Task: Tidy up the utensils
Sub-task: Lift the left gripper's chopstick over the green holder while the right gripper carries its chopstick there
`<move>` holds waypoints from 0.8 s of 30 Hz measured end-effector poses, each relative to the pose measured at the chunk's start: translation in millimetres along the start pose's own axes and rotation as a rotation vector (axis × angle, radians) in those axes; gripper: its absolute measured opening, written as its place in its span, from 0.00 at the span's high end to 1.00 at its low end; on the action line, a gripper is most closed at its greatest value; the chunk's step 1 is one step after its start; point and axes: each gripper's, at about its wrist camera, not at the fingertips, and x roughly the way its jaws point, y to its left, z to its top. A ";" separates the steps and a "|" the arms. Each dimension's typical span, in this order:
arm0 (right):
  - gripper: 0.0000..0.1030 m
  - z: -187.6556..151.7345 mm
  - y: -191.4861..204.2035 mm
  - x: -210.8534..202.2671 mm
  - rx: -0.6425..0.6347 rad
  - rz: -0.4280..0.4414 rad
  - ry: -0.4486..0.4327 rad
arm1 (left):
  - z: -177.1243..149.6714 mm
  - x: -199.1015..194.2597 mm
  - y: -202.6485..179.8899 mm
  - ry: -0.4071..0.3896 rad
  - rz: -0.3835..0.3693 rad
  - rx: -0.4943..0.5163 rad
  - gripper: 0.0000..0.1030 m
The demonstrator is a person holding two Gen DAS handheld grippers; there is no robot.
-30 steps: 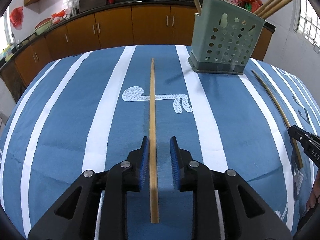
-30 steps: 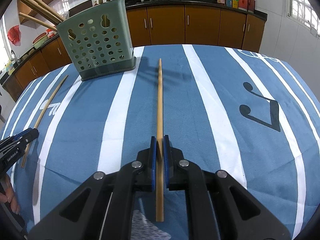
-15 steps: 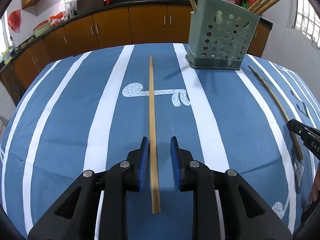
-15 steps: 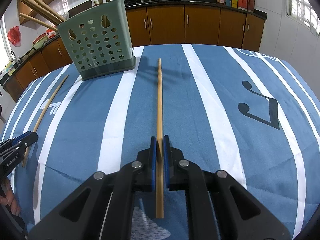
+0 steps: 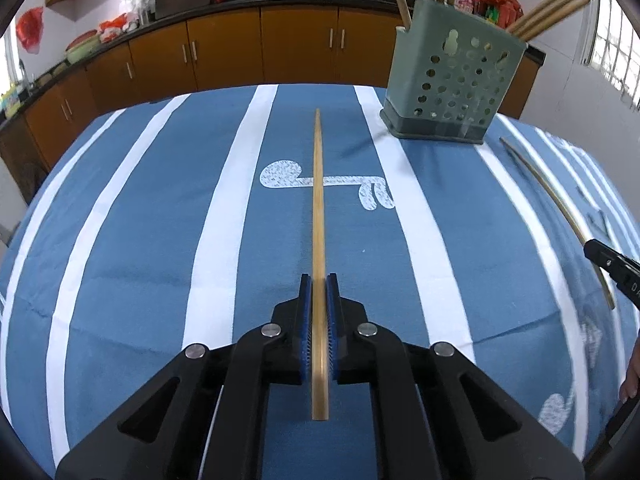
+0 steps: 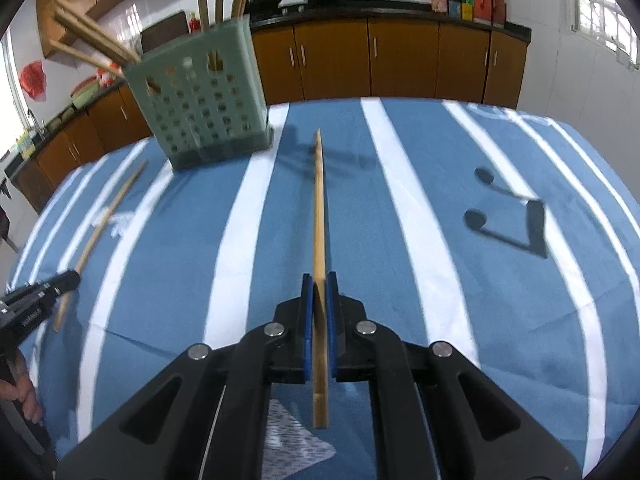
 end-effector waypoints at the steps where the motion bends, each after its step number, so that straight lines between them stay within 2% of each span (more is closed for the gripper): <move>1: 0.93 3.5 -1.3 -8.3 0.003 0.004 -0.024 | 0.8 -3.4 1.7 -0.008 -0.005 -0.006 0.93; 7: 0.93 25.5 -7.7 -50.1 0.018 0.001 -0.157 | 15.1 -41.5 8.9 -0.104 -0.053 -0.027 0.93; 14: 0.93 45.6 -11.2 -85.1 0.025 0.001 -0.273 | 35.2 -82.2 13.3 -0.217 -0.099 -0.043 0.93; 24: 0.93 64.3 -7.2 -109.0 0.014 0.018 -0.355 | 54.8 -109.2 5.8 -0.305 -0.095 -0.012 0.93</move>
